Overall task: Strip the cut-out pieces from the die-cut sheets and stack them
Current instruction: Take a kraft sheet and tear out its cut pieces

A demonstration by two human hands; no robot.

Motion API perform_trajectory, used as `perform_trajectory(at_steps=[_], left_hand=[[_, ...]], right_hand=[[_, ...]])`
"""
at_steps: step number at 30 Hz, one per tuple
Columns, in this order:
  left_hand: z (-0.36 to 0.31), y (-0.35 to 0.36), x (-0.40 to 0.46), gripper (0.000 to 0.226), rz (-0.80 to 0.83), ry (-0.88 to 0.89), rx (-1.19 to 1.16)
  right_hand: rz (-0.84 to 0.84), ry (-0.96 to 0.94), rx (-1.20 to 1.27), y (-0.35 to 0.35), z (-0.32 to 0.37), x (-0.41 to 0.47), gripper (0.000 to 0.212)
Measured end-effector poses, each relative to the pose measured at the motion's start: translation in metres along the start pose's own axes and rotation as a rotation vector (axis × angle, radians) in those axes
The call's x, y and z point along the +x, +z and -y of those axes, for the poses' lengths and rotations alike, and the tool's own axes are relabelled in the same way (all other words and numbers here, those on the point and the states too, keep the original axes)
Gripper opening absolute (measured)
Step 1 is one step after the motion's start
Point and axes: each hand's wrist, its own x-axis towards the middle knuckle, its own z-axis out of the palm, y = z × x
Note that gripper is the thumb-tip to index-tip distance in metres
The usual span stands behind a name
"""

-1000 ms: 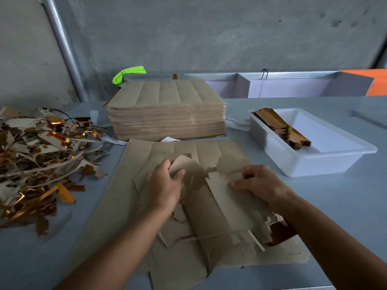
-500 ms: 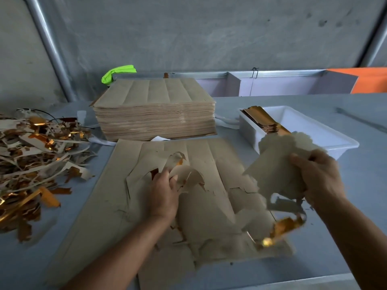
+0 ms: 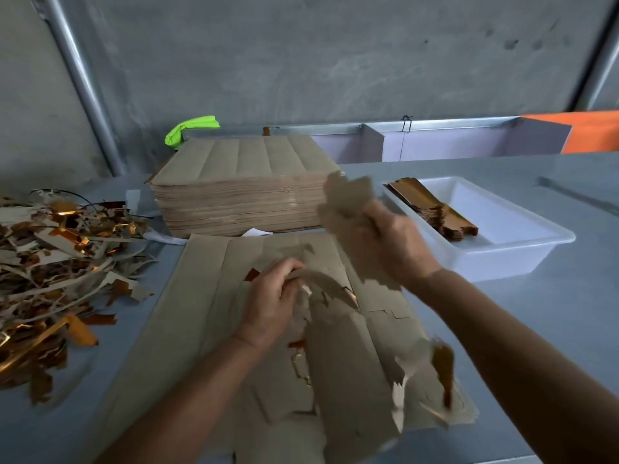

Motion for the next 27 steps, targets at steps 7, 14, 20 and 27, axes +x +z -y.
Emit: perform_trajectory(at_steps=[7,14,20,27], left_hand=[[-0.001,-0.001,0.015,0.024,0.022,-0.069,0.115],[-0.005,0.010,0.017,0.025,0.004,0.041,0.279],[-0.015,0.027,0.003,0.051,-0.135,-0.134,0.170],[0.012,0.038,-0.034,0.061,0.321,-0.334,0.645]], right_hand=[[0.252,0.060,0.264,0.034,0.000,-0.016,0.012],[0.210,0.175,0.413,0.038,-0.015,-0.028,0.024],[0.048,0.197,0.214,0.050,-0.022,-0.027,0.018],[-0.418,0.470,0.440,0.037,-0.029,-0.017,0.013]])
